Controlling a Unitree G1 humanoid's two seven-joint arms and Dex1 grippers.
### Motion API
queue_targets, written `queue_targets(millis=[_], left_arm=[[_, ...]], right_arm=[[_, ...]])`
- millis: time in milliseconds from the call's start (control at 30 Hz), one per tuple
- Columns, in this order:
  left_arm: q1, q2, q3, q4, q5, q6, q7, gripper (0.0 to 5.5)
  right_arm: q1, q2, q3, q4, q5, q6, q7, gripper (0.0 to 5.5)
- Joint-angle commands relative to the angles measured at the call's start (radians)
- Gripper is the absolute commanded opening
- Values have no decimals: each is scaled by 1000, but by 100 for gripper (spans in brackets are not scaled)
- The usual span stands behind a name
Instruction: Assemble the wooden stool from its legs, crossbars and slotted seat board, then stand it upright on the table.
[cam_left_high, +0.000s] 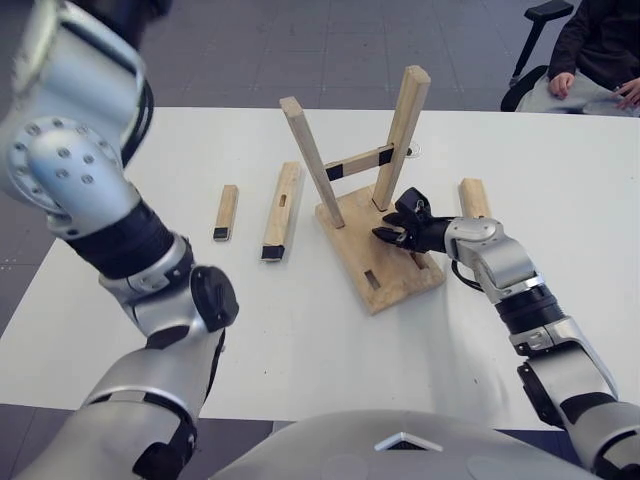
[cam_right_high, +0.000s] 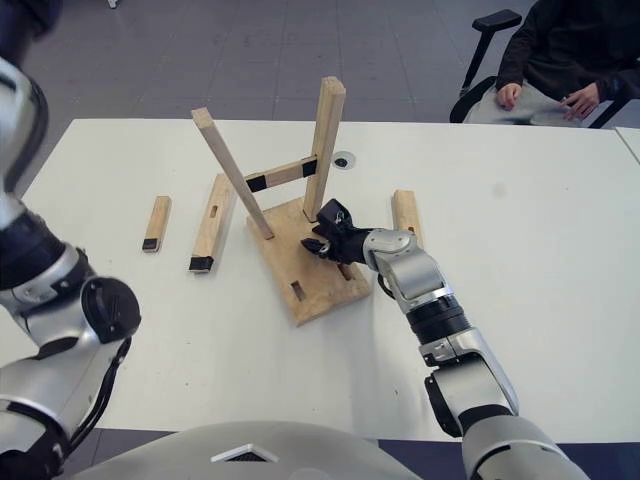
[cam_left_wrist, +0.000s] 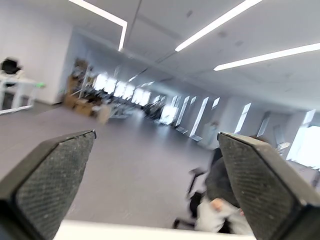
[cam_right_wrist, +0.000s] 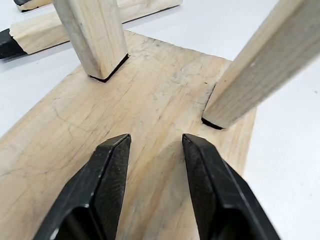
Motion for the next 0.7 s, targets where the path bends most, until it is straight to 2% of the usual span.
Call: queue_targets(millis=[33, 167, 267, 333, 467, 700], left_arm=[[225, 26, -23, -44, 87, 26, 29, 452], [373, -14, -12, -95, 105, 33, 41, 452], [489, 17, -44, -67, 190, -23, 25, 452], [532, 16, -50, -36, 224, -64, 10, 452], [583, 46, -70, 39, 263, -77, -41, 452], [571, 91, -86, 95, 270, -34, -106, 452]], right_arm=[[56, -46, -56, -174, 59, 184, 23, 188], [9, -122, -168, -347, 134, 311, 50, 188], [-52, -213, -251, -281, 111, 288, 51, 188], [-50, -256, -260, -217, 74, 240, 48, 188], [36, -348, -160, -171, -50, 85, 89, 188], [238, -411, -43, -380, -96, -9, 212, 188]])
